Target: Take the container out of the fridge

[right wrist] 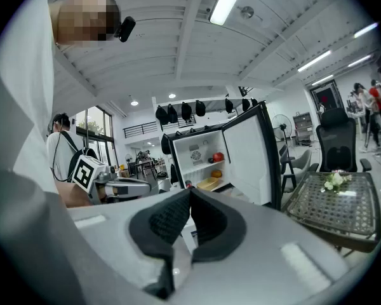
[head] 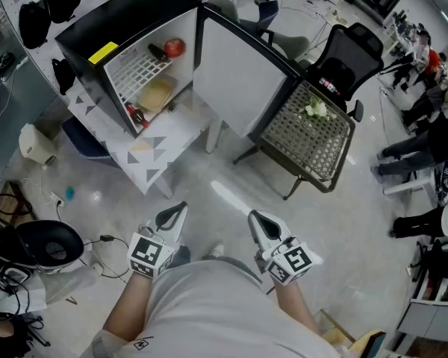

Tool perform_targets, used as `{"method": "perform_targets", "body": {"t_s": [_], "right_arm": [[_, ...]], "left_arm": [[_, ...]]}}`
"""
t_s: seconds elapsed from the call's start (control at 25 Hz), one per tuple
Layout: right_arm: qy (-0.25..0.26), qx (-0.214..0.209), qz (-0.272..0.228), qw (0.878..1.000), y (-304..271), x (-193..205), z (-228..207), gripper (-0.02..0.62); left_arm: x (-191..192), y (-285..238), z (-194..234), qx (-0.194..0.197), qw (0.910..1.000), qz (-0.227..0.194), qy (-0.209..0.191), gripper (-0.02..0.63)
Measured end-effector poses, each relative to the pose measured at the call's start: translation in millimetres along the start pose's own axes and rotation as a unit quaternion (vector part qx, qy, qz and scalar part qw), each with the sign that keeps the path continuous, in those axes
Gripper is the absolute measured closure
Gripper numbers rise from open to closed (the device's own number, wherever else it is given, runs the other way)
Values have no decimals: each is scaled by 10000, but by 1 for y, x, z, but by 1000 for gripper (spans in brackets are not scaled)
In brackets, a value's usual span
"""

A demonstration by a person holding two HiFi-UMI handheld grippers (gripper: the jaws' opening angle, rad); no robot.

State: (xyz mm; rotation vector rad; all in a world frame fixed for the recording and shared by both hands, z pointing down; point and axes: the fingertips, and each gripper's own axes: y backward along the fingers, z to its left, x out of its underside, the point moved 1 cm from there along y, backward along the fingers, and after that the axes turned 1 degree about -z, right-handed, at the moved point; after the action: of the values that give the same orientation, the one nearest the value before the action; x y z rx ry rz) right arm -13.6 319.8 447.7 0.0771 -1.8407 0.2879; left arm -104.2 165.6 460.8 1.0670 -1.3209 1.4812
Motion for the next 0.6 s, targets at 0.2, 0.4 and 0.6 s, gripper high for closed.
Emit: {"method": "perform_targets", "body": {"t_s": [0.2, 0.4, 0.6], "right_arm": [[-26, 20, 29, 10000, 29, 3, -16, 591], [-124, 25, 25, 9999, 57, 14, -32, 592], [-271, 85, 21, 9996, 70, 24, -52, 592]], "left_arm": [[2, -7, -29, -102, 9999, -39, 131, 597], [7, -16, -56, -200, 9997, -5, 121, 597], [13, -29, -76, -227, 9996, 133, 86, 597]]}}
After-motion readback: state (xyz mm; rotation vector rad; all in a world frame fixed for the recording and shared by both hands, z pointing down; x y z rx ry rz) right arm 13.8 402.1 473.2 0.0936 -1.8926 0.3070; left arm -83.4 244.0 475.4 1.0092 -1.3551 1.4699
